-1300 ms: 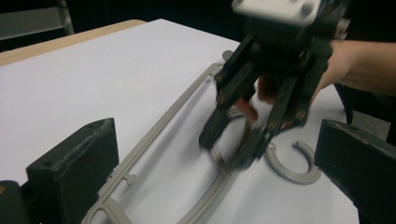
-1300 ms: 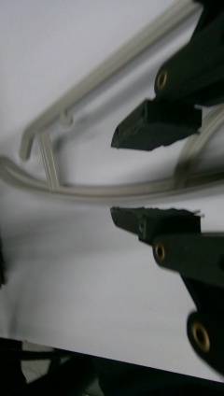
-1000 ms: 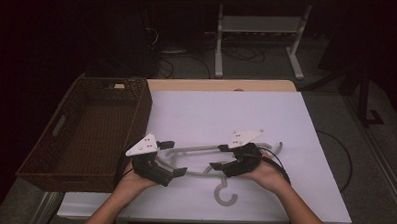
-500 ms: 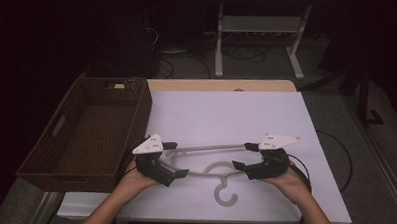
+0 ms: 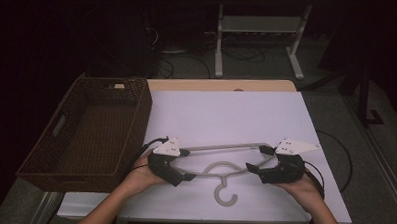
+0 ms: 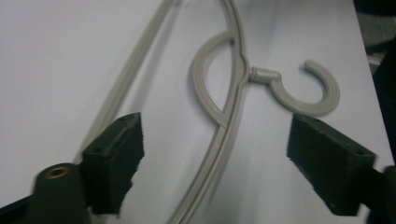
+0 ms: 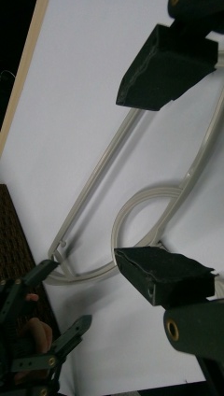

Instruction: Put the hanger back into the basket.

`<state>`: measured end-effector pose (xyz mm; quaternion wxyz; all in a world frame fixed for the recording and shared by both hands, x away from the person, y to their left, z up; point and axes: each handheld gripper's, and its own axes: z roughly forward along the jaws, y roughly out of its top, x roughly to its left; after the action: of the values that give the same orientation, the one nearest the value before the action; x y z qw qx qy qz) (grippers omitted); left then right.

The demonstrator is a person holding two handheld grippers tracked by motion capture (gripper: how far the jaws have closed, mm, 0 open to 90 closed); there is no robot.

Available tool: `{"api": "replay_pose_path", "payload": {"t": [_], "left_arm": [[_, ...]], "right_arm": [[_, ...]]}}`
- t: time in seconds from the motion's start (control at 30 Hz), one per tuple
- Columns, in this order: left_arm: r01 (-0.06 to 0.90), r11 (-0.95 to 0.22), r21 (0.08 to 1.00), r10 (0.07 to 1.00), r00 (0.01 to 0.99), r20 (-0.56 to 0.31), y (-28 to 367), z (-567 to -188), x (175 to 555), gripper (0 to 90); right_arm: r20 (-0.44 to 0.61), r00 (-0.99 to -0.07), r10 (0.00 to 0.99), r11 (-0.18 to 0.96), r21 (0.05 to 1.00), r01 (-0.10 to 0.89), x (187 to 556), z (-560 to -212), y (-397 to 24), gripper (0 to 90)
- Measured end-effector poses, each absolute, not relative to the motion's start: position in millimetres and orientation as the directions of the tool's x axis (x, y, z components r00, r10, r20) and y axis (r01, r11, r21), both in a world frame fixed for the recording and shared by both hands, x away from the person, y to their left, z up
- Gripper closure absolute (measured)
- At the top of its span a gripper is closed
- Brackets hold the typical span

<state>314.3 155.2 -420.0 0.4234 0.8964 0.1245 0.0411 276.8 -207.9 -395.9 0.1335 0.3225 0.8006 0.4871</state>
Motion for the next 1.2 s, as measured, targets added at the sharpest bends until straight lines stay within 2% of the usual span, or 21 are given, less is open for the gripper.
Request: {"api": "replay_pose_path", "payload": {"t": [0.03,0.07,0.13,0.17,0.2,0.23,0.3,0.33,0.63,0.97,1.2], "left_arm": [[0.191,-0.62,0.761,0.253,0.967,-0.037,152.3,-422.8,314.8,22.2],[0.183,-0.635,0.75,0.241,0.97,-0.033,151.0,-424.5,316.2,28.8],[0.192,-0.638,0.746,0.235,0.971,-0.049,147.1,-428.0,317.0,31.1],[0.187,-0.646,0.74,0.226,0.973,-0.049,145.7,-429.1,318.1,36.8],[0.183,-0.655,0.734,0.22,0.974,-0.046,144.3,-430.0,318.5,36.8],[0.181,-0.659,0.73,0.215,0.975,-0.047,142.9,-431.3,318.8,41.6],[0.173,-0.676,0.716,0.204,0.978,-0.043,140.3,-433.7,320.2,43.5],[0.167,-0.683,0.711,0.197,0.98,-0.041,139.3,-434.9,320.6,48.8],[0.121,-0.732,0.67,0.146,0.989,-0.019,129.0,-442.7,323.6,64.7],[0.111,-0.732,0.672,0.122,0.992,-0.031,126.2,-444.3,325.0,75.7],[0.114,-0.726,0.678,0.116,0.992,-0.042,126.8,-445.2,326.4,78.1]], "right_arm": [[0.101,-0.755,0.647,0.318,0.864,0.389,277.1,-396.0,-207.8,21.2],[0.099,-0.758,0.645,0.324,0.863,0.388,278.1,-397.1,-207.3,21.3],[0.099,-0.758,0.645,0.325,0.862,0.389,278.3,-397.5,-207.1,21.3],[0.1,-0.757,0.646,0.326,0.86,0.392,278.6,-397.8,-207.1,21.4],[0.1,-0.757,0.646,0.326,0.86,0.392,278.6,-397.8,-207.1,21.4],[0.104,-0.755,0.647,0.322,0.861,0.394,278.6,-397.6,-207.2,21.3],[0.103,-0.755,0.647,0.321,0.862,0.393,278.7,-397.6,-207.3,21.3],[0.102,-0.755,0.648,0.319,0.863,0.391,278.9,-397.6,-207.5,21.2],[0.099,-0.746,0.659,0.309,0.868,0.388,279.6,-397.6,-209.7,21.9],[0.096,-0.745,0.66,0.314,0.866,0.389,279.7,-398.0,-209.8,22.4],[0.092,-0.749,0.657,0.319,0.865,0.386,280.2,-398.7,-209.1,22.6]]}}
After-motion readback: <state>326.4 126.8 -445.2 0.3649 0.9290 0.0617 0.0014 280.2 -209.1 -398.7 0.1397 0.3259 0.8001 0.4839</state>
